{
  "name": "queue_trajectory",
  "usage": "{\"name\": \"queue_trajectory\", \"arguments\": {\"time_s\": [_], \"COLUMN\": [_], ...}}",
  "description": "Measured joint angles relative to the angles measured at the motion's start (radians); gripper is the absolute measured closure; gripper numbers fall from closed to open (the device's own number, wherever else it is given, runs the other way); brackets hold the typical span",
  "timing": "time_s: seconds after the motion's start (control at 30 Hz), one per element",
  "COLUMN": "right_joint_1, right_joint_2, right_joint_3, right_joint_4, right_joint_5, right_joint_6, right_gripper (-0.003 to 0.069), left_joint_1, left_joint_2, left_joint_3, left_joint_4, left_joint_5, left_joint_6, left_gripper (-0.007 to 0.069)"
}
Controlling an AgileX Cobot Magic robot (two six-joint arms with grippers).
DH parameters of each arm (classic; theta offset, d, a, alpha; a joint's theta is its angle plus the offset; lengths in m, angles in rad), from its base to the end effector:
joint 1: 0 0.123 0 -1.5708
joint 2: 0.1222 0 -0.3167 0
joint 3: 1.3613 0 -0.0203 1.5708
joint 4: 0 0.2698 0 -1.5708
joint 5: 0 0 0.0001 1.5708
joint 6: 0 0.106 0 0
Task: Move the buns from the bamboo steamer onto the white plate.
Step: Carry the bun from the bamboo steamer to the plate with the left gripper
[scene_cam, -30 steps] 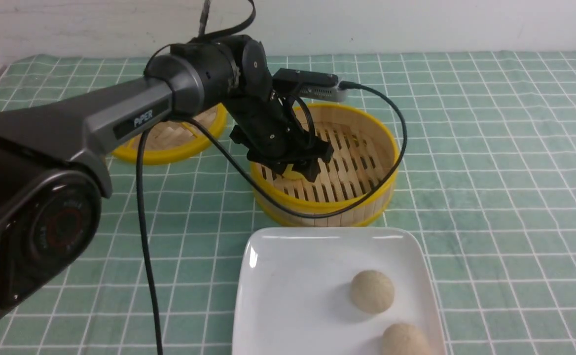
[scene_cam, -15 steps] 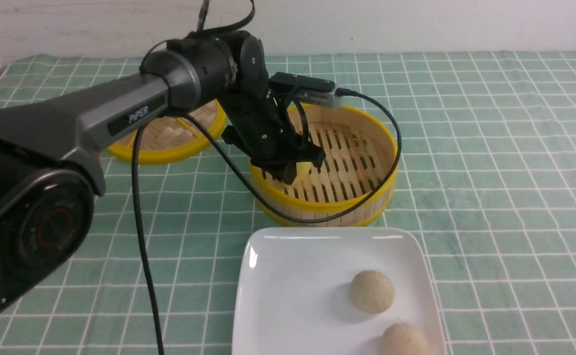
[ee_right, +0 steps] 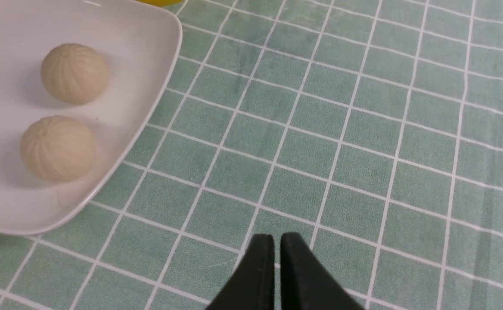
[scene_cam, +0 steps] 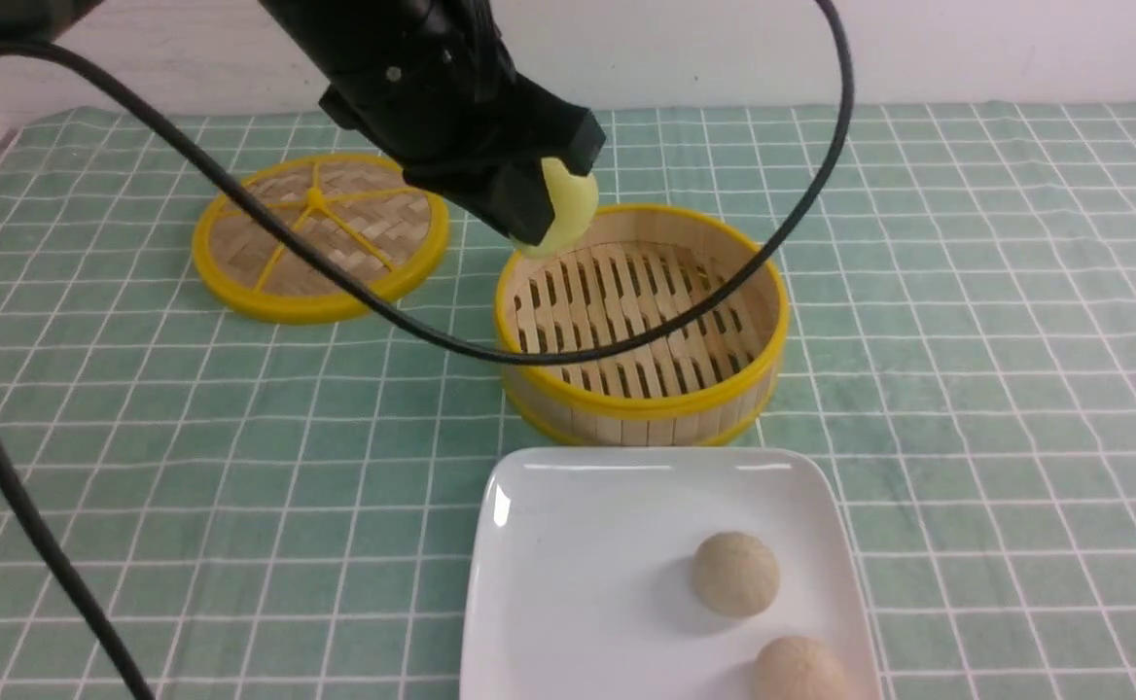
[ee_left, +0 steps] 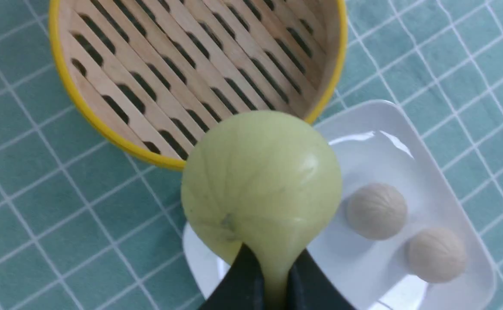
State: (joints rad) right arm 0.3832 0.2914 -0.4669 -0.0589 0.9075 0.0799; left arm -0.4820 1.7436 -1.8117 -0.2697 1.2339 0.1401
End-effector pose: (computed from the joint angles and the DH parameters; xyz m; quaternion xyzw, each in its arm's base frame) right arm 0.0481 0.0141 0.2763 -0.1409 0.8832 0.0744 0.4412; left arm 0.3464 -0.2113 0.3979 0.2825 0.9187 -0.1730 0.2152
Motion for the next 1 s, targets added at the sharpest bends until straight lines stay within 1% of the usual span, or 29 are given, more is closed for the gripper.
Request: {"name": "queue_trajectory", "arguments": {"time_s": [0.1,0.2,0.27,0.33,0.37,0.43,0.53,0.67,0.83,0.87,0.9,0.93,1.0], "right_joint_1": [0.0,0.0,0.0,0.0,0.0,0.0,0.0,0.0,0.0,0.0,0.0,0.0,0.0], "right_joint_2": [0.0,0.0,0.0,0.0,0.0,0.0,0.0,0.0,0.0,0.0,0.0,0.0,0.0], "right_joint_3": [0.0,0.0,0.0,0.0,0.0,0.0,0.0,0.0,0.0,0.0,0.0,0.0,0.0], "right_joint_4": [0.001,0.001,0.001,0.001,0.001,0.001,0.001,0.001,0.001,0.001,0.001,0.001,0.003], "right_joint_5": [-0.001,-0.001,-0.001,-0.001,-0.001,-0.001,-0.001,-0.003,-0.005,-0.005,-0.005,-0.005,-0.005], "right_joint_6": [0.0,0.0,0.0,0.0,0.0,0.0,0.0,0.0,0.0,0.0,0.0,0.0,0.0], "right_gripper": [0.0607,0.0603,0.0601,0.06,0.06,0.0599,0.0597,0.0597,0.0595,0.0594,0.0594,0.0594,0.059], "left_joint_1": [-0.053,-0.141,-0.198,-0.236,-0.253,-0.272,-0.286,-0.29,-0.29,-0.29,-0.29,-0.29,-0.29], "left_joint_2": [-0.024,-0.02,-0.014,-0.009,-0.009,-0.007,-0.007,-0.007,0.024,0.027,0.034,0.035,0.036], "left_joint_3": [0.138,0.294,0.394,0.462,0.513,0.562,0.604,0.612,0.612,0.612,0.613,0.613,0.611], "left_joint_4": [-0.037,-0.042,-0.024,0.001,0.022,0.046,0.059,0.059,0.042,0.039,0.036,0.035,0.033], "left_joint_5": [0.0,-0.025,-0.103,-0.194,-0.254,-0.331,-0.405,-0.424,-0.428,-0.428,-0.427,-0.427,-0.426], "left_joint_6": [0.023,0.045,0.042,0.017,-0.014,-0.054,-0.108,-0.14,-0.212,-0.22,-0.227,-0.227,-0.232], "left_gripper": [0.0605,0.0606,0.0606,0.0606,0.0606,0.0606,0.0604,0.0585,0.0447,0.0415,0.0364,0.0356,0.0248]}}
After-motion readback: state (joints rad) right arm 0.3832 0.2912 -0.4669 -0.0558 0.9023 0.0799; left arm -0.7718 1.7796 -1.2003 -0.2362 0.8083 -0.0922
